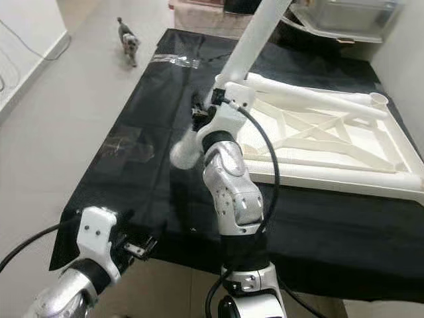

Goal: Building children table

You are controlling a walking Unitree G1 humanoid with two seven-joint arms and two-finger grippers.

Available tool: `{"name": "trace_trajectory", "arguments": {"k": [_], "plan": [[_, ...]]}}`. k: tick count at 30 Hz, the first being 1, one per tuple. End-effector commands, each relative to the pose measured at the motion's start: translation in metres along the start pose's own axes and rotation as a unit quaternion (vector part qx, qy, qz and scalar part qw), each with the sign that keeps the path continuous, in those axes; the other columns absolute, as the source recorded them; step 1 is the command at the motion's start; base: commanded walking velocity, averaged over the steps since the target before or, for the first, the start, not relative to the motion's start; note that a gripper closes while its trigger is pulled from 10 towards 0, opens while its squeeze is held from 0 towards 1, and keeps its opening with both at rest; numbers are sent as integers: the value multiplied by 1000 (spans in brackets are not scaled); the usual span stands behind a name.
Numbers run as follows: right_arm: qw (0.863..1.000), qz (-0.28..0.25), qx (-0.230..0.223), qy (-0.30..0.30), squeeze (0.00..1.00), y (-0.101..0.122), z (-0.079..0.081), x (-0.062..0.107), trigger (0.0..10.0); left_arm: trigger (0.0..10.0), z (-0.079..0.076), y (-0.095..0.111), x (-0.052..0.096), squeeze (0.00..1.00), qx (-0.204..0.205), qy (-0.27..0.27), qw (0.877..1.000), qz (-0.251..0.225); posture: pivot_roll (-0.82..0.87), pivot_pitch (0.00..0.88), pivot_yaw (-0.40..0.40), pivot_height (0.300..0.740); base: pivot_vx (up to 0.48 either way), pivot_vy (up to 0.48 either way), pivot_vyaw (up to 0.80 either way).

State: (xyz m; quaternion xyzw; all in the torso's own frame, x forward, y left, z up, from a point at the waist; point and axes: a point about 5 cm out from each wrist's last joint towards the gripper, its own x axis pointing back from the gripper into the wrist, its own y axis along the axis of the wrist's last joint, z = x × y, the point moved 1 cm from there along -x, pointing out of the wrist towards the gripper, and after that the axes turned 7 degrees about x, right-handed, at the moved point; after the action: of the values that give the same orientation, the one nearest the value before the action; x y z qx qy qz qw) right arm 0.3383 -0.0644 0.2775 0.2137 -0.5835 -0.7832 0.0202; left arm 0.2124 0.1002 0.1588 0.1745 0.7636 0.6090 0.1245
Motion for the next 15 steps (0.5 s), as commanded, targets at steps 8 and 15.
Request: {"name": "trace_trajectory", "arguments": {"k": [8,15], "plan": [[990,25,-26,139,0,-15,28,19,10000,10000,27,3,-20,0,-92,57,994,12,98,117,-73,740,0,0,0],[982,46,-22,180,0,-26,36,31,10000,10000,19,4,-48,0,-108,-5,994,16,85,101,-64,740,0,0,0]]}}
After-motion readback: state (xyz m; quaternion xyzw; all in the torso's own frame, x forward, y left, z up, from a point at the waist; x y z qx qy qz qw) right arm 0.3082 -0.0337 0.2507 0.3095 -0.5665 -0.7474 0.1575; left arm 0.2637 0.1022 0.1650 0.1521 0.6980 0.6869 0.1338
